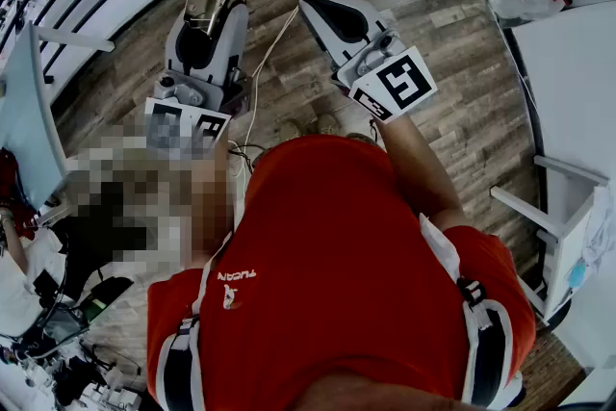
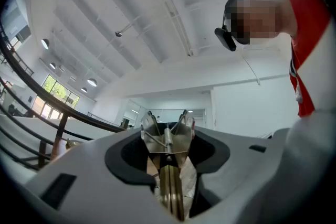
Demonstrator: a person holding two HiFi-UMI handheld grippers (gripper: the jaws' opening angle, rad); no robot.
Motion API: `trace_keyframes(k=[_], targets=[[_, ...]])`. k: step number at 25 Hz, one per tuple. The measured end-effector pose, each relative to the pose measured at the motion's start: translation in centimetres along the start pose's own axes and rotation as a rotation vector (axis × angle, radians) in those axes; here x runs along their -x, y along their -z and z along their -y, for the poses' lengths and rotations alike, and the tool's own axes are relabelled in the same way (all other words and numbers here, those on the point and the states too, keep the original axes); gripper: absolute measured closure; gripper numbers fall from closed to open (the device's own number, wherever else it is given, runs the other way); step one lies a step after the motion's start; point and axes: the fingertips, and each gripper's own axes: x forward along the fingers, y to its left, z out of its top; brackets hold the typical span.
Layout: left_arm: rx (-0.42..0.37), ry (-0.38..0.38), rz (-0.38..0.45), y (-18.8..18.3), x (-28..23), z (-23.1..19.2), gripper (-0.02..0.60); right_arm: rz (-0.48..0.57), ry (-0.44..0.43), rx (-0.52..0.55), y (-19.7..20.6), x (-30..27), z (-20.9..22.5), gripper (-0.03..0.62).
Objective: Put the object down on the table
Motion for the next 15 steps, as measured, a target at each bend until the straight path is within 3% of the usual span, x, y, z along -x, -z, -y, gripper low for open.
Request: trace_keyframes(k=[9,15], targets=[[0.008,0.001,0.002,0.0,1.0,-0.9,0.39,0.016,0.022,-0.01,0.0,-0.5,-0.7,0.569],[0.034,0.02,-0.007,-0.2,1.0,-5.2,0.39,-0.014,0.056,-0.015,1.3,-4.1,-0.5,0.569]])
